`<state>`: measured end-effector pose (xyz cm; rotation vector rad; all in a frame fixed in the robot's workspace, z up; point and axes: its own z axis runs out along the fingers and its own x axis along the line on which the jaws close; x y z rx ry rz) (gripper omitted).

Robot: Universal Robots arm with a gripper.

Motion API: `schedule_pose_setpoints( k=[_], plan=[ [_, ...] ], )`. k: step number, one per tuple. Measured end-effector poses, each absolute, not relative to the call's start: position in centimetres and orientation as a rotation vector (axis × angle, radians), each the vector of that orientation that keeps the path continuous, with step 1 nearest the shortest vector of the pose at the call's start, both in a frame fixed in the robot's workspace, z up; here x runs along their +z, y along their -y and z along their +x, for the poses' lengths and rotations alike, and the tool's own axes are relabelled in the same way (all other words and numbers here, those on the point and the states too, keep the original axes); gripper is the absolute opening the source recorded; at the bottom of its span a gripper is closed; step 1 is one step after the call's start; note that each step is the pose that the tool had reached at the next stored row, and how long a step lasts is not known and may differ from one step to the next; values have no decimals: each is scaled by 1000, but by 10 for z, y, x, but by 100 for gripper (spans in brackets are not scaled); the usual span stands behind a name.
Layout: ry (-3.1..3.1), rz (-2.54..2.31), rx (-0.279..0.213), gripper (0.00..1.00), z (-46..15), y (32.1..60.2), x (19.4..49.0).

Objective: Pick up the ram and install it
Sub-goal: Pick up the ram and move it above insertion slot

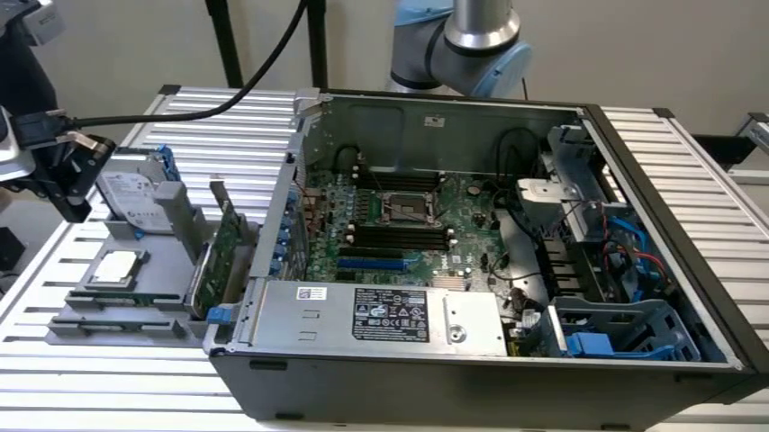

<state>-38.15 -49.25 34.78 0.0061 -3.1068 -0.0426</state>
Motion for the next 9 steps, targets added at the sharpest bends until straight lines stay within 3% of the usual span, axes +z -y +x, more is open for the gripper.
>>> schedule_pose_setpoints(
  k=[9],
  plan=[
    [3107,6,-43,0,-382,493,348]
  ],
)
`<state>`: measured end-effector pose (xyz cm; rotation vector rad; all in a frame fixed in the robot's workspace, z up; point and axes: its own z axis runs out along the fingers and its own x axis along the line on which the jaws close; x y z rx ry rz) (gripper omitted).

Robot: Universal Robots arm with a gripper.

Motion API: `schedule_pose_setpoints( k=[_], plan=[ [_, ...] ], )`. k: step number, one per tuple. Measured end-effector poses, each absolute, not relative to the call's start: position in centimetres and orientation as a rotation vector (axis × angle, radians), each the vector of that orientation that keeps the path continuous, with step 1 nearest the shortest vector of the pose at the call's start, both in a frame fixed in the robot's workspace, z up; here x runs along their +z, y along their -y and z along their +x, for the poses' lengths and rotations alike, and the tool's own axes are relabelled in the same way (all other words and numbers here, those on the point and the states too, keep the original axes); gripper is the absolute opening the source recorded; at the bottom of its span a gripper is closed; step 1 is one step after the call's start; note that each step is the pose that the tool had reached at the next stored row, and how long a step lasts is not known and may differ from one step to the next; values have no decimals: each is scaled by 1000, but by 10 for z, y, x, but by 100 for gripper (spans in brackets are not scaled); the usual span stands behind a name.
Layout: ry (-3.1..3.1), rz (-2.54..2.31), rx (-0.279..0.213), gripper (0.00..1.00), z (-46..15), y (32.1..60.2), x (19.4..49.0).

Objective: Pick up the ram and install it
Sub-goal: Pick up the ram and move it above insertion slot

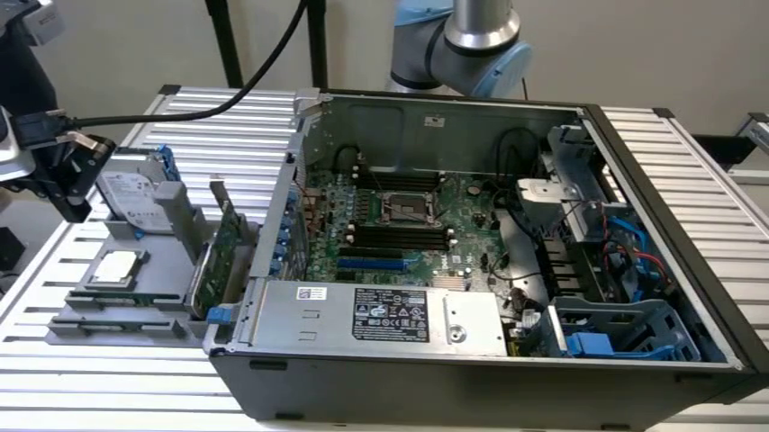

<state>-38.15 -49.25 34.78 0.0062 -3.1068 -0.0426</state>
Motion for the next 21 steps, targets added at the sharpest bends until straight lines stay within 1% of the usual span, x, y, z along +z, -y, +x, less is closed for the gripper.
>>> schedule_pose_setpoints(
  k=[3,21],
  plan=[
    [3107,21,-42,0,-382,493,348],
    [3058,524,-32,0,-382,493,344]
  ],
)
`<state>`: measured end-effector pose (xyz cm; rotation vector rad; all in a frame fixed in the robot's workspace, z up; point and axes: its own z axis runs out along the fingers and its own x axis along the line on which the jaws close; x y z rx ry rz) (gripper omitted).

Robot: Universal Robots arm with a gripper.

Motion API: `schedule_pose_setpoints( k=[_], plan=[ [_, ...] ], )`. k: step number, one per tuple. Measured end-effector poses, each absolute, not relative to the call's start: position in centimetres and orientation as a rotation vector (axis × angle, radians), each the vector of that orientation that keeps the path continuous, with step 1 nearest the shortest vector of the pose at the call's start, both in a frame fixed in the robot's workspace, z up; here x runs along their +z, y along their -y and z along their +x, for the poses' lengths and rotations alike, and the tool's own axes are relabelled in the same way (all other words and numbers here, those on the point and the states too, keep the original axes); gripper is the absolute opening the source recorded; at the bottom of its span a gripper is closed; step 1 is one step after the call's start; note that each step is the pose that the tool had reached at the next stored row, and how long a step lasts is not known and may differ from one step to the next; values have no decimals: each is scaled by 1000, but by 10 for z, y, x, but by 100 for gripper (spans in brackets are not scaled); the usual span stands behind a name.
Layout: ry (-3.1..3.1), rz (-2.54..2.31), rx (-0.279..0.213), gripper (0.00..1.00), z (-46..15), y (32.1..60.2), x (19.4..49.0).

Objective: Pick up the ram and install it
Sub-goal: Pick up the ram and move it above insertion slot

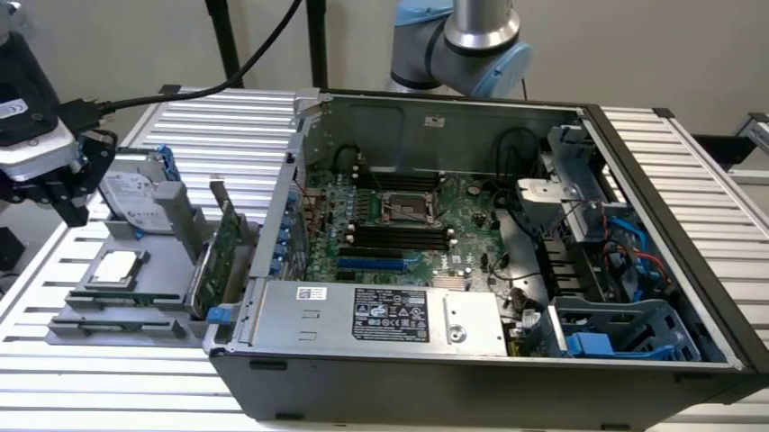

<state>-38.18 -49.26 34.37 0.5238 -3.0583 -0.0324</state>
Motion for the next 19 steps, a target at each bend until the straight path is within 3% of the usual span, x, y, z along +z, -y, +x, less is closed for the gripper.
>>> schedule_pose_setpoints(
  k=[19],
  plan=[
    [2920,1041,-22,0,-382,493,339]
  ],
)
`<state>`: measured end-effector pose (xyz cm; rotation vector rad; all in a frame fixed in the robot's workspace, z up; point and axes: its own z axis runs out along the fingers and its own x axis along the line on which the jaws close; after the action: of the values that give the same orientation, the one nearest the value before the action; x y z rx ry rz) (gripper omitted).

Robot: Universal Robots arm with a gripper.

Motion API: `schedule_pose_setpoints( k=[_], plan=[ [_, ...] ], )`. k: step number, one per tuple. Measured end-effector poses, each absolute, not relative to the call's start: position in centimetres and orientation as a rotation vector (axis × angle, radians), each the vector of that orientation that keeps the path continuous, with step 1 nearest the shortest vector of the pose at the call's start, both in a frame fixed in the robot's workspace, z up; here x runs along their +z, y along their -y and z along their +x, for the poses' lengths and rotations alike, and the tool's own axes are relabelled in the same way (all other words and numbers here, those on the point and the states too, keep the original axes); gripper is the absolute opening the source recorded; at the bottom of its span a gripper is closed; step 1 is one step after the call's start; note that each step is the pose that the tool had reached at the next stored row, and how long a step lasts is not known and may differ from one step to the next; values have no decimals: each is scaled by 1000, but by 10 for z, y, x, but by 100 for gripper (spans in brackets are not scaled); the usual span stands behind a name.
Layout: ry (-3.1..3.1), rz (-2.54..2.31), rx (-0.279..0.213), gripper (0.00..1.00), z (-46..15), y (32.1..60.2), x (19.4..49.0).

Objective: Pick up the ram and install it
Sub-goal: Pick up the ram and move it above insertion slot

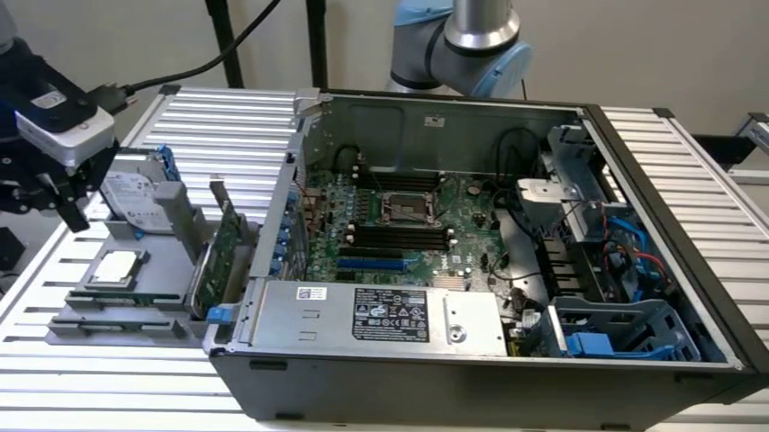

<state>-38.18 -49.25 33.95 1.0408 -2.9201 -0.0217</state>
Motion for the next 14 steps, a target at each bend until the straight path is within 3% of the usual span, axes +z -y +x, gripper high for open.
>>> schedule_pose_setpoints(
  k=[14],
  plan=[
    [2764,1401,-13,0,-382,493,336]
  ],
)
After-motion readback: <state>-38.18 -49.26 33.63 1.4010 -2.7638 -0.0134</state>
